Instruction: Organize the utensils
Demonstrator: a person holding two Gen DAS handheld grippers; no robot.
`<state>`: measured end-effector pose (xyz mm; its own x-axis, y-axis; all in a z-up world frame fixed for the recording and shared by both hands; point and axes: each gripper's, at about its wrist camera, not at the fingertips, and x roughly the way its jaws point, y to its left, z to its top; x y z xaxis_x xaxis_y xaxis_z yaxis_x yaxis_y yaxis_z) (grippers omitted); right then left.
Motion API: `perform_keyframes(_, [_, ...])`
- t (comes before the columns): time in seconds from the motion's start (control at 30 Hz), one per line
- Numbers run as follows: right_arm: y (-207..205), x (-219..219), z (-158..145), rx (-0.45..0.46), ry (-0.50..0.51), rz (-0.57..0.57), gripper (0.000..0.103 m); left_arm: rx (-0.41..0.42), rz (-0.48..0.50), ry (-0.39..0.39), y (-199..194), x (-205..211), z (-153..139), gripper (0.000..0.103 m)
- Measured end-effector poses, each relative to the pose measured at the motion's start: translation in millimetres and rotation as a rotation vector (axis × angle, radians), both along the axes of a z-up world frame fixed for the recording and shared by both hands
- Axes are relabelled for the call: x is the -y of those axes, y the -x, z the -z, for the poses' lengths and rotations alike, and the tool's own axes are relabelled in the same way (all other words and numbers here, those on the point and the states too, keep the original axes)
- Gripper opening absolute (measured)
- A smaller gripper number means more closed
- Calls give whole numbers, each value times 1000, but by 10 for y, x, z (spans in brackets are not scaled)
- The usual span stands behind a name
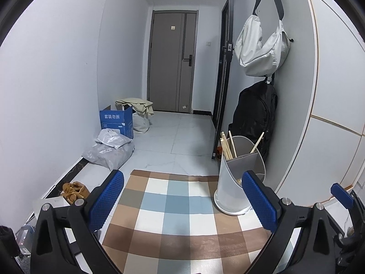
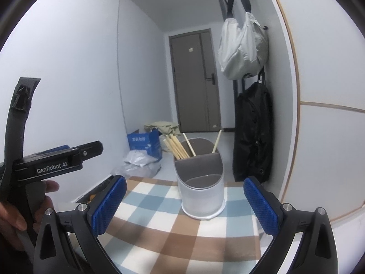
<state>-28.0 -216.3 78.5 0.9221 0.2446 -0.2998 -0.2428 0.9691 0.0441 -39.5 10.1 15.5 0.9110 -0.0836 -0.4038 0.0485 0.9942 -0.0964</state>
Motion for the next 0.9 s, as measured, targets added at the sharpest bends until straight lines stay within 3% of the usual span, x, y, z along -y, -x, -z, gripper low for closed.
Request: perform_keyframes(0.9, [1,99,-6,-9,-39,32,103,-25,15,0,-29,14,51,101])
